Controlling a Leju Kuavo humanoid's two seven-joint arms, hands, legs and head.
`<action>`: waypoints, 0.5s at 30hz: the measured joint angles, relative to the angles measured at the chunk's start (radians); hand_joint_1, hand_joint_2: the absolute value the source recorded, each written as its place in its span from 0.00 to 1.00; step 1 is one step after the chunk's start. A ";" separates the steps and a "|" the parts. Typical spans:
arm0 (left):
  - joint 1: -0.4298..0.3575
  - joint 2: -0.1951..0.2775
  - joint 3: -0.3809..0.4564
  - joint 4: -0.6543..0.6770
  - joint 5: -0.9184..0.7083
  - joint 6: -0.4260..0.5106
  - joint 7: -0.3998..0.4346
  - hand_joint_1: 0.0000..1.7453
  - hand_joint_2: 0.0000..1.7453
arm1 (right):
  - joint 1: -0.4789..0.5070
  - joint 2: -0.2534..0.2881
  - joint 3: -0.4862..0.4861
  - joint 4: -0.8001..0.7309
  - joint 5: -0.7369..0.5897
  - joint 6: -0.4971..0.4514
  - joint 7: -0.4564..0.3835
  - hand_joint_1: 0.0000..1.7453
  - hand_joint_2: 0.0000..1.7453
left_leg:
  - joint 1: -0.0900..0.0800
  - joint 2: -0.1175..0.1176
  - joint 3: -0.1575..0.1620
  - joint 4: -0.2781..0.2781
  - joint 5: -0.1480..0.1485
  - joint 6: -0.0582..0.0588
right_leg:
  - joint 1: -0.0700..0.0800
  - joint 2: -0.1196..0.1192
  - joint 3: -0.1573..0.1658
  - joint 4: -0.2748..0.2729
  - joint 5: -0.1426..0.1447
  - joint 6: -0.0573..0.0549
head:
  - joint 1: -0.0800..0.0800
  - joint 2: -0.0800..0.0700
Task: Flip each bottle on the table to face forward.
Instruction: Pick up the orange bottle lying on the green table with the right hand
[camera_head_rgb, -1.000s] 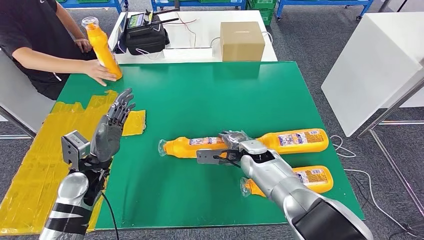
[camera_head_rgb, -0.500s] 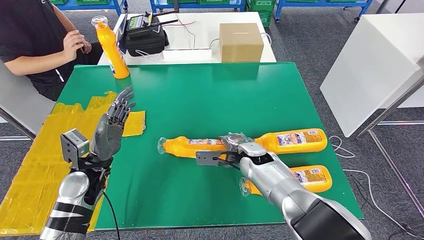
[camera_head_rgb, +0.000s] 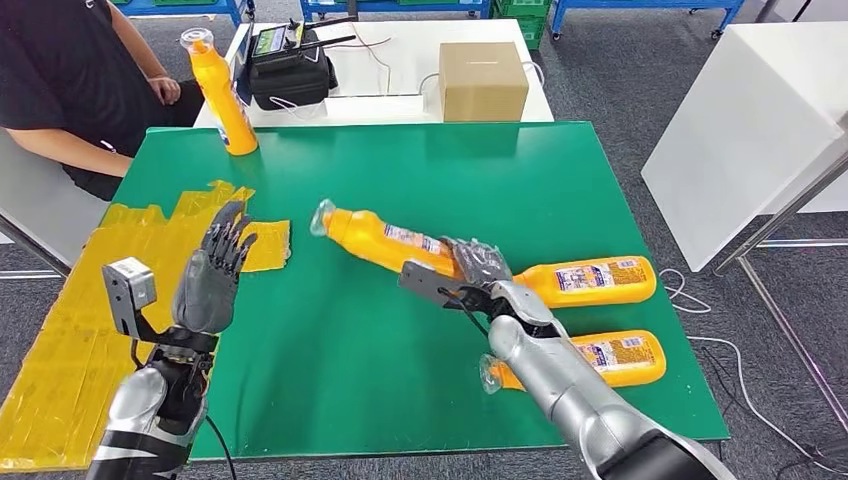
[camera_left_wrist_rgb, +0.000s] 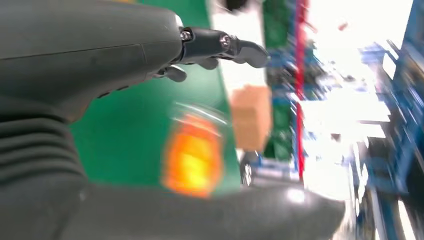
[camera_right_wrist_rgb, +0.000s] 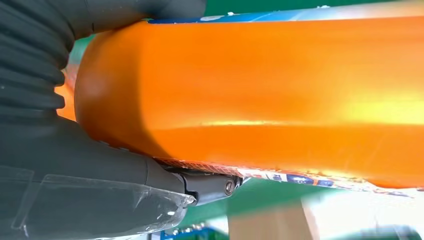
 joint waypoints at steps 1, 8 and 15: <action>0.017 -0.001 0.014 0.000 0.010 0.013 -0.002 0.00 1.00 | 0.020 -0.014 -0.012 -0.061 -0.015 -0.011 -0.006 1.00 1.00 | 0.000 0.000 -0.001 0.000 0.000 0.000 | 0.000 0.000 -0.001 0.000 0.000 0.000 | 0.000 0.000; 0.076 -0.014 0.067 0.000 0.000 0.065 -0.006 0.00 1.00 | 0.118 -0.079 -0.055 -0.344 -0.052 -0.028 -0.025 1.00 1.00 | 0.000 0.000 -0.007 0.000 0.000 0.000 | 0.000 0.000 -0.007 0.000 0.000 0.000 | 0.000 0.000; 0.114 -0.035 0.067 0.000 0.119 0.043 0.067 0.00 1.00 | 0.161 -0.089 -0.064 -0.462 -0.085 -0.075 -0.056 1.00 1.00 | 0.000 0.000 -0.007 0.000 0.000 0.000 | 0.000 0.000 -0.007 0.000 0.000 0.000 | 0.000 0.000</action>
